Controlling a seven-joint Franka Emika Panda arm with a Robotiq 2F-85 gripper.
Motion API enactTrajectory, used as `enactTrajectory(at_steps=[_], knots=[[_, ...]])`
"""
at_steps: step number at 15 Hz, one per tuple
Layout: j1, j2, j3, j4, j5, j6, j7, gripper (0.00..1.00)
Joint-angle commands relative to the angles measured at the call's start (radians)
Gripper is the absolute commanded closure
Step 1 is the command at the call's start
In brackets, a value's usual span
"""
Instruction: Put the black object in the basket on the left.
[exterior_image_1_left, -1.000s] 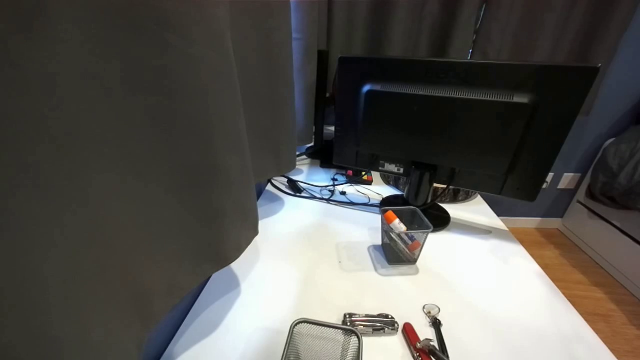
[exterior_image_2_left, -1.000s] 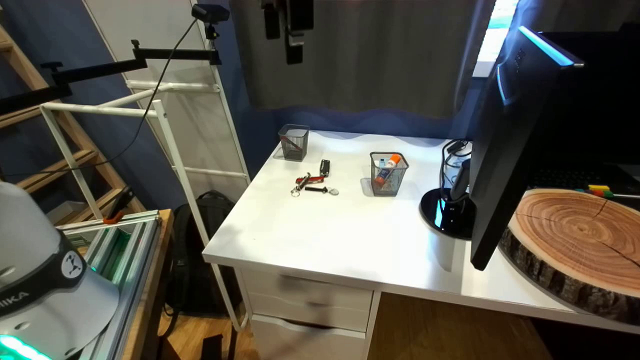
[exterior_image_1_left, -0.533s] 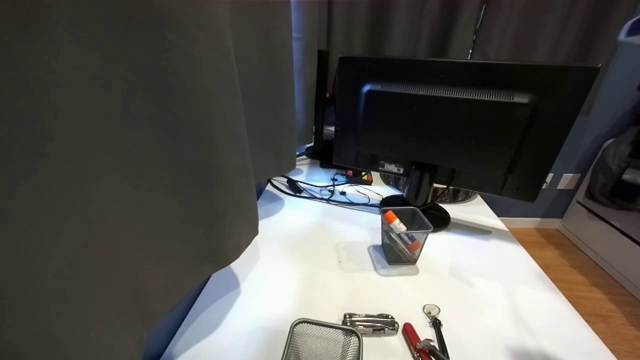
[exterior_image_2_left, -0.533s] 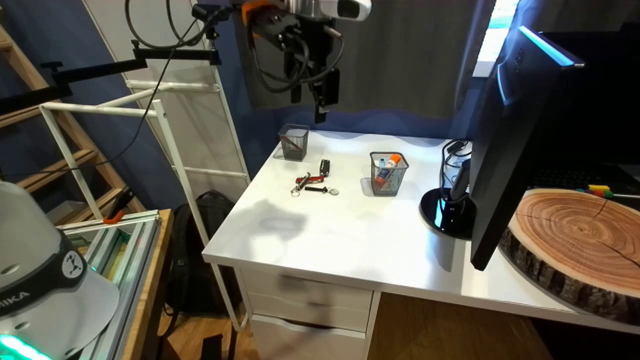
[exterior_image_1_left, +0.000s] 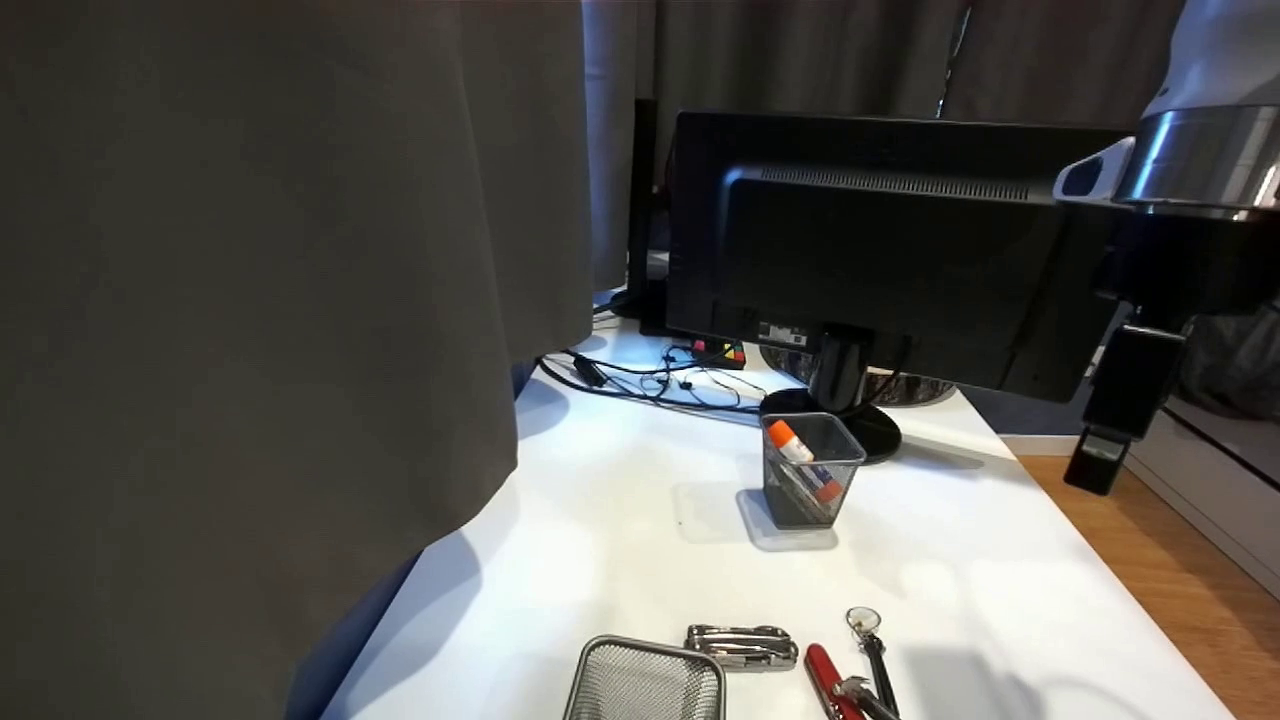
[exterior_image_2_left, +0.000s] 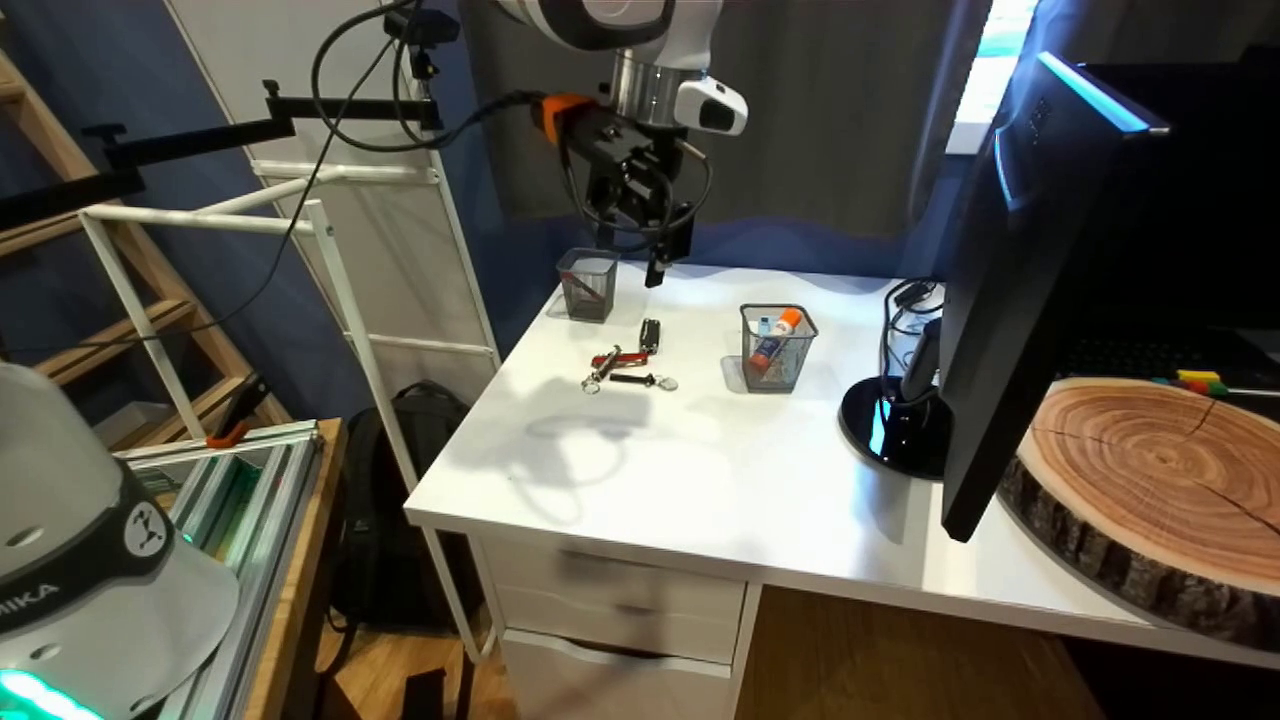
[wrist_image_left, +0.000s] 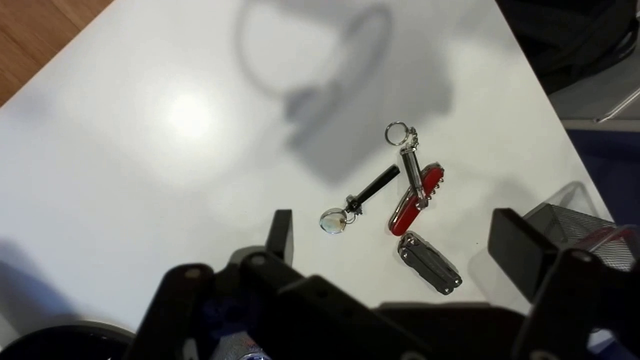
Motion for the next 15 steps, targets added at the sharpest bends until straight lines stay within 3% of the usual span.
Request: enactTrajectory(at_steps=[1,6,10,12,13,15], knots=[[-0.003,0.071,-0.004,0.062,-0.020,0.005,0.194,0.00],[0.033,0.234,-0.024,0.137,-0.050,0.158,0.497,0.00],[0.194,0.382,-0.134,0.209,-0.089,0.232,0.788,0.00],[0.231,0.464,-0.143,0.248,-0.103,0.238,0.932,0.00],[0.181,0.385,-0.109,0.184,-0.084,0.234,0.813,0.00],[0.211,0.444,-0.117,0.213,-0.092,0.240,0.892,0.00]])
